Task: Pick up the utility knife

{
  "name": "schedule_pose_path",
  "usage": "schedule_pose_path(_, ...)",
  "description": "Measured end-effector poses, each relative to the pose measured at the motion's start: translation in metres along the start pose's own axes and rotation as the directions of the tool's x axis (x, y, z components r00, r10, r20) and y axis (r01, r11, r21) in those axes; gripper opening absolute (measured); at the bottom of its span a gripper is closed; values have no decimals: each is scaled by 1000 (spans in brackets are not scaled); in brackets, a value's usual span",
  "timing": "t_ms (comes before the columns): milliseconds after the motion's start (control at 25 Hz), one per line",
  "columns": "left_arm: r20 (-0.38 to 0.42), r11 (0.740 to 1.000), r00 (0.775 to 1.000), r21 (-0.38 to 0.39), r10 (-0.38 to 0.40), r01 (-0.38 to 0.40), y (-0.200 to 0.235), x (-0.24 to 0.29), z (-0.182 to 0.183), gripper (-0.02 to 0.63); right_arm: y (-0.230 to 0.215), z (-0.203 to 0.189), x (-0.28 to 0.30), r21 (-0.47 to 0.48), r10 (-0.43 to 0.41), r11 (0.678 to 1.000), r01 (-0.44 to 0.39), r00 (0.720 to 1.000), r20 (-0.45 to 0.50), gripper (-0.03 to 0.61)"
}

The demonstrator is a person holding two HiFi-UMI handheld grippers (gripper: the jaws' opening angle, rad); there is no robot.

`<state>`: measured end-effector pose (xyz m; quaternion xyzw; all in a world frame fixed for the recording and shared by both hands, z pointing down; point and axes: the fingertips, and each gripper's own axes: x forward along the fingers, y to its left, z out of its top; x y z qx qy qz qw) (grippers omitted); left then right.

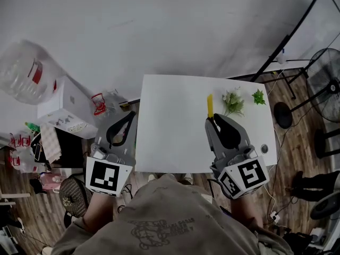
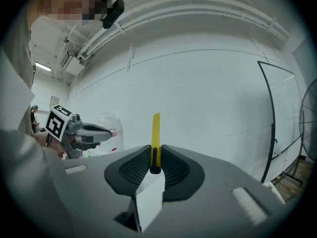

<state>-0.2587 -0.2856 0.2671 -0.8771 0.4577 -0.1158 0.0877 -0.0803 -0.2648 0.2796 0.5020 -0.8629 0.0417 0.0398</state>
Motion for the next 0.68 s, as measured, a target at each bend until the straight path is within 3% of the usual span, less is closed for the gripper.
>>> schedule_pose_path(160, 7, 1000, 1000, -31, 3, -3, 4, -1, 2, 0, 4, -1, 6, 7, 2, 1000, -1, 1000, -4, 89)
schedule_pose_path(320, -9, 1000, 1000, 13, -8, 8, -1, 1, 5, 0, -1, -2, 2, 9, 16, 1000, -16, 1000, -4, 89)
schedule_pose_path(680, -1, 1000, 1000, -4, -21, 21, -6, 3, 7, 0, -4, 0, -2, 11, 3, 1000, -3, 1000, 6, 89)
